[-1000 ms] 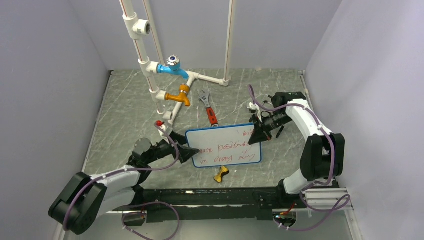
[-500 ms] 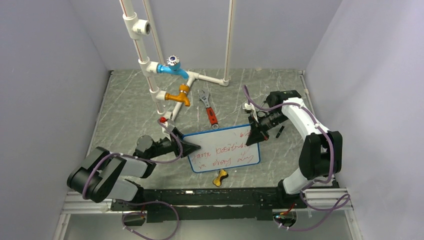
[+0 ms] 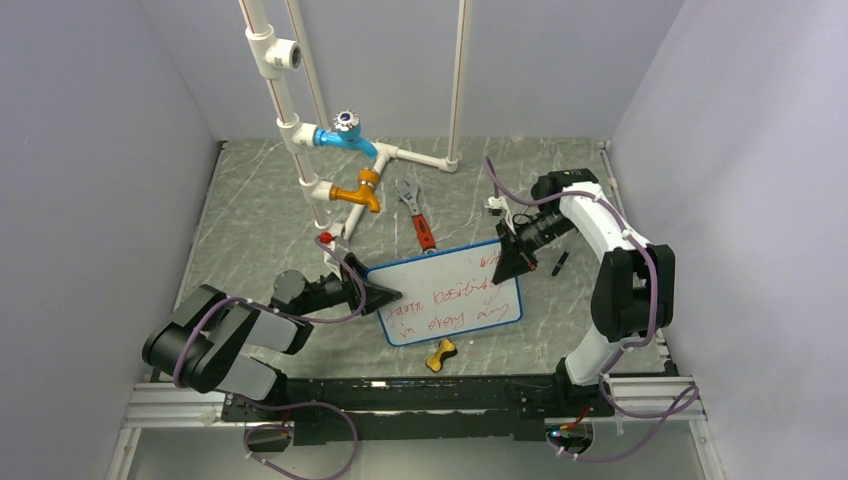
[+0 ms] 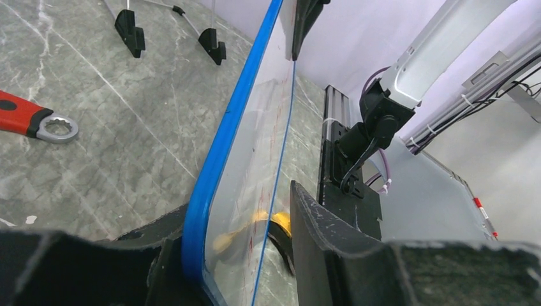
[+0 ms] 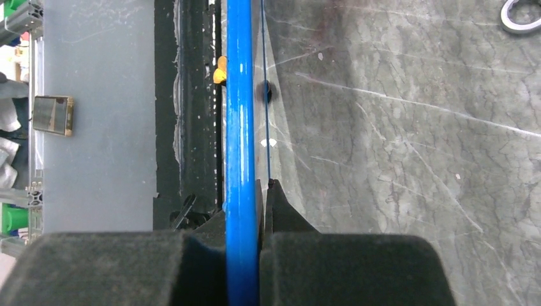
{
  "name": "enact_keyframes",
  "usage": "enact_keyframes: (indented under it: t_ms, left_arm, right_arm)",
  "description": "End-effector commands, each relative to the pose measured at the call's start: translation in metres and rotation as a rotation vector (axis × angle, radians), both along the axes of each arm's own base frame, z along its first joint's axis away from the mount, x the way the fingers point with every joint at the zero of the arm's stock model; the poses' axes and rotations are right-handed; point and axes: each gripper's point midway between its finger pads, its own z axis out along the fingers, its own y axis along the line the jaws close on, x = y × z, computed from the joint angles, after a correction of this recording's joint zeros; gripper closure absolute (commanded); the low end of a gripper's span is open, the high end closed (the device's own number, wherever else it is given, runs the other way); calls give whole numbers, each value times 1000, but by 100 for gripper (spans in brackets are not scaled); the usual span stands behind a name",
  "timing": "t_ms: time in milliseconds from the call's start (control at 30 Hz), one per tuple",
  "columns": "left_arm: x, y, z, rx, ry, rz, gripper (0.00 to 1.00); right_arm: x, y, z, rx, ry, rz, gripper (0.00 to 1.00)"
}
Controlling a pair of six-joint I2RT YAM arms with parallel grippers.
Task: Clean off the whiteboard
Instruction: Pass from the right arm to the left
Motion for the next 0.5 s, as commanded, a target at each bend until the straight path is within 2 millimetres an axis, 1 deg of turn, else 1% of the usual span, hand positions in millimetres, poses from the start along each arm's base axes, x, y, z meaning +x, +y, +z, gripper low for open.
enact_keyframes:
  t_ms: [0,167,300,400,433,467]
  left_arm:
    - [-23,-2,38,-80,-192,-115,56]
    - [-25,-2,43,-85,-215,-135,60]
    - [-26,-3,43,-84,-214,-139,63]
    - [-26,-4,43,-83,-206,-151,71]
    - [-25,-4,43,-83,-204,-154,76]
    - [-26,-4,44,-84,-206,-158,84]
  right_arm:
    - [37,-2,25,111,-91,-92,100]
    - [43,-4,25,107,-97,-107,100]
    - [48,-5,23,100,-104,-132,100]
    - [51,-4,21,103,-93,-145,100]
    - [53,-4,20,101,-91,-151,100]
    - [55,-4,18,95,-90,-160,100]
